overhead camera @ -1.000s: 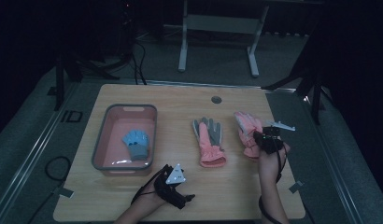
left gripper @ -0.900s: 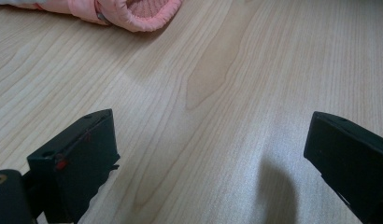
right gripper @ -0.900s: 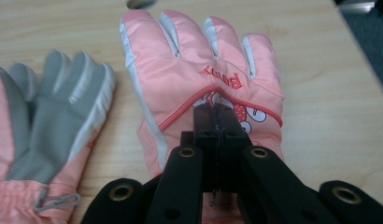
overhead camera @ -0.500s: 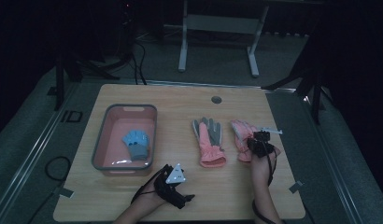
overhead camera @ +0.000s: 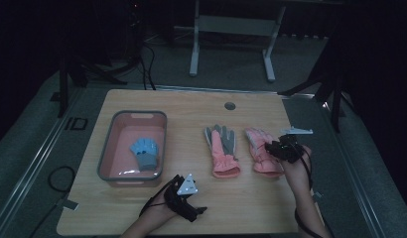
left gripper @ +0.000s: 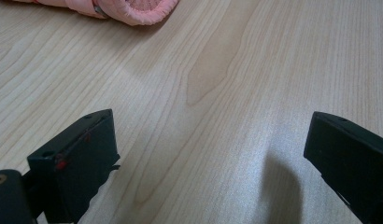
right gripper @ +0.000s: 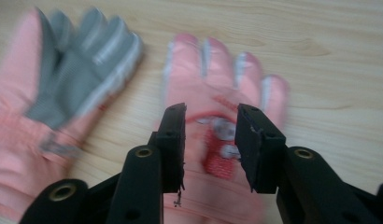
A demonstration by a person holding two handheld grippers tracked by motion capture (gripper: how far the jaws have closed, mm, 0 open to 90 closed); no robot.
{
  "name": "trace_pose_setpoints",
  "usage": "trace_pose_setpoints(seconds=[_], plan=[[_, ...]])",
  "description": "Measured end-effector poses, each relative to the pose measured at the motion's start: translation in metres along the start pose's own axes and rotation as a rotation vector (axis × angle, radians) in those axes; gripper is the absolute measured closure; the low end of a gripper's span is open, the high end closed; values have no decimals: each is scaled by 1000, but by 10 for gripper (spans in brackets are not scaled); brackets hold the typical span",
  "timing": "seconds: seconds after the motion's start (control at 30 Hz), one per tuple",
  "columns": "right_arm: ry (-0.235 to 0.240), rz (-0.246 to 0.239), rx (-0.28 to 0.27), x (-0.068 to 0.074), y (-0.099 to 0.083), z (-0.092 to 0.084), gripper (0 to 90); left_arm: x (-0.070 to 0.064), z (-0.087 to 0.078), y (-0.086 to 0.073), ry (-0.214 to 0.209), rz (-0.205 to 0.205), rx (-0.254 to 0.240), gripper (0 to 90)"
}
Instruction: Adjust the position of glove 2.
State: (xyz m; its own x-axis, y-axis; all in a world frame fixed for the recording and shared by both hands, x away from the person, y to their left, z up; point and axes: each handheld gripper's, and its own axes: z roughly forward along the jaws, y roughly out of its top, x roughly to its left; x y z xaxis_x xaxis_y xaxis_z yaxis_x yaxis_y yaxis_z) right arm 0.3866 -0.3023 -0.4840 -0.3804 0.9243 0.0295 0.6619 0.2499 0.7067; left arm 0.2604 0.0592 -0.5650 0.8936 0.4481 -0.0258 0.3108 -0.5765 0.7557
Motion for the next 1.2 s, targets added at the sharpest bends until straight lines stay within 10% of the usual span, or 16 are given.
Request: trace_pose_setpoints(seconds=[0.17, 0.47, 0.73, 0.83, 1.2], plan=[[63, -55, 34, -15, 6, -2, 568, 1, 0, 0, 2, -4, 0, 30], [122, -2, 60, -25, 5, 13, 548, 1, 0, 0, 1, -8, 0, 30], [75, -1, 137, -21, -12, 41, 563, 1, 0, 0, 2, -7, 4, 30], [113, 11, 132, -20, -15, 45, 728, 0, 0, 0, 5, -4, 3, 30], [-28, 21, 30, 4, -11, 22, 891, -1, 0, 0, 7, -5, 7, 30]])
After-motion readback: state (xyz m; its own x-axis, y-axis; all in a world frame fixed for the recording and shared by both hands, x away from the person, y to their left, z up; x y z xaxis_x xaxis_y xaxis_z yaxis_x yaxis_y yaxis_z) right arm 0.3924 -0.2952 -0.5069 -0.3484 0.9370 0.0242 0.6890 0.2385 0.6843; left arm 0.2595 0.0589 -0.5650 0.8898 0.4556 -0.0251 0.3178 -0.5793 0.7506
